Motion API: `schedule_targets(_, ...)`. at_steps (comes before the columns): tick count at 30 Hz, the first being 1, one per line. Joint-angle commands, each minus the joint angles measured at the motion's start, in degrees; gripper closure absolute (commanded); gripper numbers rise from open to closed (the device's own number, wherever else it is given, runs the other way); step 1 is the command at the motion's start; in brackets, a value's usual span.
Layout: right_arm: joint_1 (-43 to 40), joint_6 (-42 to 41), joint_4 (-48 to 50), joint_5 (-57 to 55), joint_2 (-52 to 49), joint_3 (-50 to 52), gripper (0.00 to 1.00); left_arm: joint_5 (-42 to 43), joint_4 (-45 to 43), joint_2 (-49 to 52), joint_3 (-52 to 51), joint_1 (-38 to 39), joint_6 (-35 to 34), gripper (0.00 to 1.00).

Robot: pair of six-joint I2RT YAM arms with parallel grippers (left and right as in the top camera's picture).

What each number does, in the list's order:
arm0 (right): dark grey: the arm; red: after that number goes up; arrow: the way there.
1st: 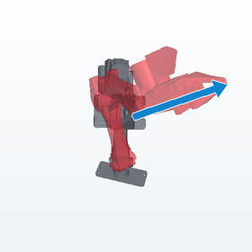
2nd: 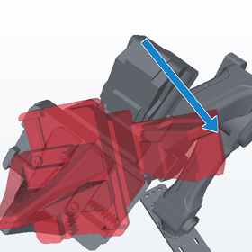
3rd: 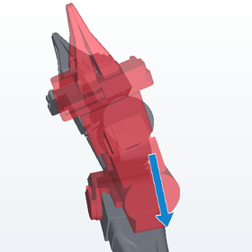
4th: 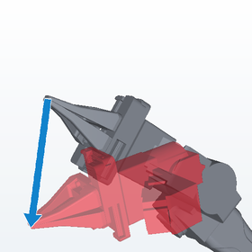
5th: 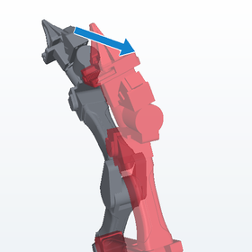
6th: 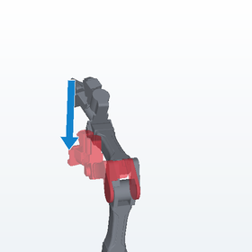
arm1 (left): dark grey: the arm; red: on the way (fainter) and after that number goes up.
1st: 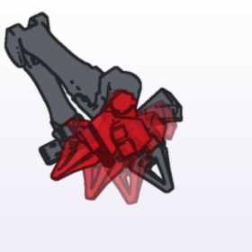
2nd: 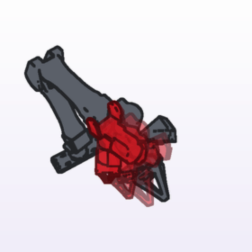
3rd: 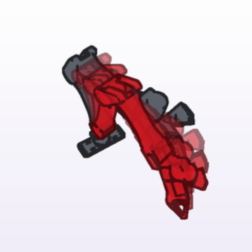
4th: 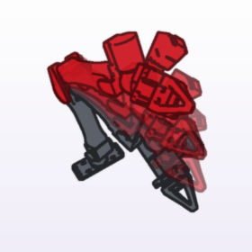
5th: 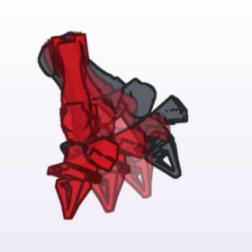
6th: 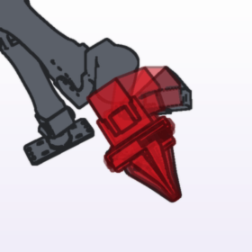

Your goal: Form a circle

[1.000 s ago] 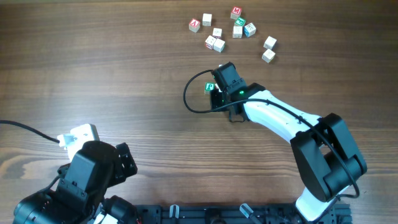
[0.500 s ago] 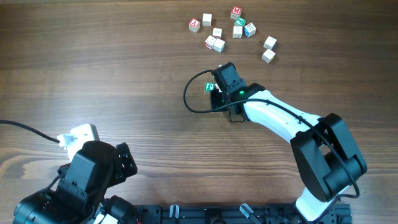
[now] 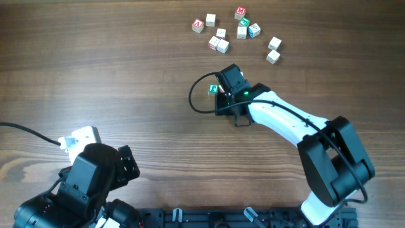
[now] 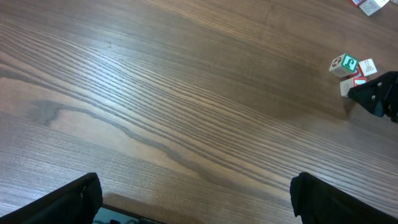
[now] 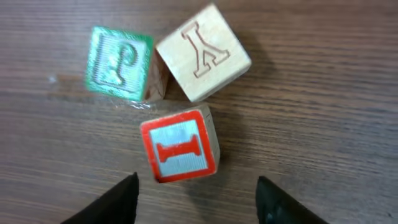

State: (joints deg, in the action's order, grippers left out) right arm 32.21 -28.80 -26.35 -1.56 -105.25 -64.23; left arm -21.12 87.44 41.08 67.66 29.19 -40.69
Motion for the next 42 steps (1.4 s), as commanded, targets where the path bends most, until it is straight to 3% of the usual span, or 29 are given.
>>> schedule_targets(1,0.09,-1.44,0.26,0.57,5.09,-1.64,0.37,0.07,0.07,0.11,-0.22,-0.07,-0.72,0.00)
schedule_targets(5,0.09,-4.55,-0.63,1.27,5.49,-1.55,0.38,0.07,0.07,0.11,-0.22,-0.07,-0.72,0.00)
schedule_targets(11,0.09,-17.27,-2.99,-2.10,5.35,0.66,0.79,0.07,0.07,0.11,-0.22,-0.07,-0.72,0.00)
schedule_targets(14,0.09,-22.53,-3.76,-3.23,5.35,2.23,0.90,0.07,0.07,0.11,-0.22,-0.07,-0.72,0.00)
schedule_targets(17,0.09,-27.12,-3.58,-4.70,5.35,3.85,0.94,0.07,0.07,0.11,-0.22,-0.07,-0.72,0.00)
schedule_targets(27,0.09,-28.87,5.29,-4.37,5.33,9.57,0.96,0.07,0.09,0.11,-0.22,-0.07,-0.72,0.00)
schedule_targets(42,0.11,-28.26,13.07,1.70,-0.28,9.62,0.95,0.07,0.07,0.11,-0.22,-0.07,-0.72,0.00)
